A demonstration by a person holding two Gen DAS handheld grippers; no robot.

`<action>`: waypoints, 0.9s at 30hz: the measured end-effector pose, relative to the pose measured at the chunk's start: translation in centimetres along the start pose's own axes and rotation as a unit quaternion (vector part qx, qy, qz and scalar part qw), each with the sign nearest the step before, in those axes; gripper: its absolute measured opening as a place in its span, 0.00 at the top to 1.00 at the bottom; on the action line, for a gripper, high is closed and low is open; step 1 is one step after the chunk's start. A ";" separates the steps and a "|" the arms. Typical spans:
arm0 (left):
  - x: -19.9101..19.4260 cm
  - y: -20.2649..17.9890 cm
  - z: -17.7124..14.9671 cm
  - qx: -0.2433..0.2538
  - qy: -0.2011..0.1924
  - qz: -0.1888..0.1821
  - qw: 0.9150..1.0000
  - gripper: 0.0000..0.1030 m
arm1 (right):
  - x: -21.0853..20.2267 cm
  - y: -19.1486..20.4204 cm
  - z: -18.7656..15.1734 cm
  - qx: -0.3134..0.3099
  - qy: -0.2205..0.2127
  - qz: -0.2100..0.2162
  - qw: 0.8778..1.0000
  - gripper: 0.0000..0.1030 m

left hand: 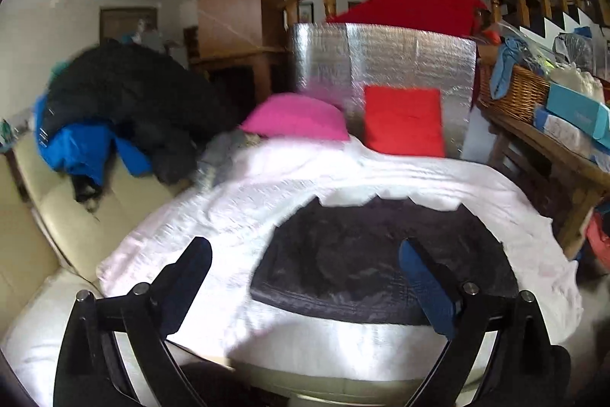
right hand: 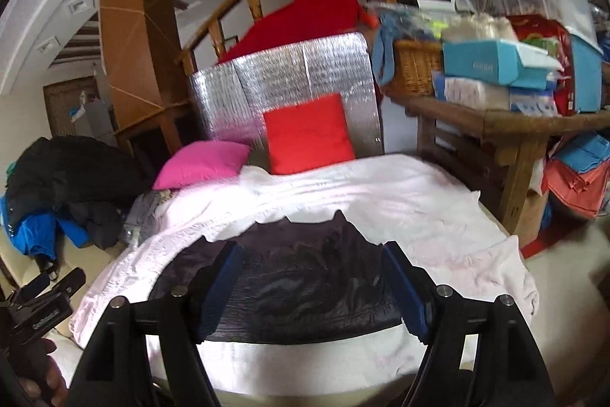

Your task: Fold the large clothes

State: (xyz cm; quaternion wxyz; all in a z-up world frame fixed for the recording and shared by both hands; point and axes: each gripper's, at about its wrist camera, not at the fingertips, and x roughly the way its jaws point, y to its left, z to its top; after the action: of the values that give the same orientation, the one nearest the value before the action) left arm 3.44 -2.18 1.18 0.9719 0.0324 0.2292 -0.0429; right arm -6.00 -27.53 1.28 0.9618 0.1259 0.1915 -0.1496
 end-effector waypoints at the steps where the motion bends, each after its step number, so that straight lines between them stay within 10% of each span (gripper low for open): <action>1: -0.6 -0.1 0.1 0.006 -0.006 0.003 1.000 0.03 | -0.6 0.7 -0.1 -0.004 0.002 0.002 1.000 0.23; 27: -5.8 1.6 1.0 0.007 -0.061 0.030 0.998 0.00 | -2.2 7.1 -1.4 -0.040 -0.004 -0.010 0.999 0.23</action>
State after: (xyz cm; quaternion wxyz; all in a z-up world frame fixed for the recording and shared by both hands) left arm -1.09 -0.33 4.74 0.9847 0.0437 0.1678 -0.0171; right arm -6.00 -20.03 2.24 0.9654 0.0845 0.1944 -0.1516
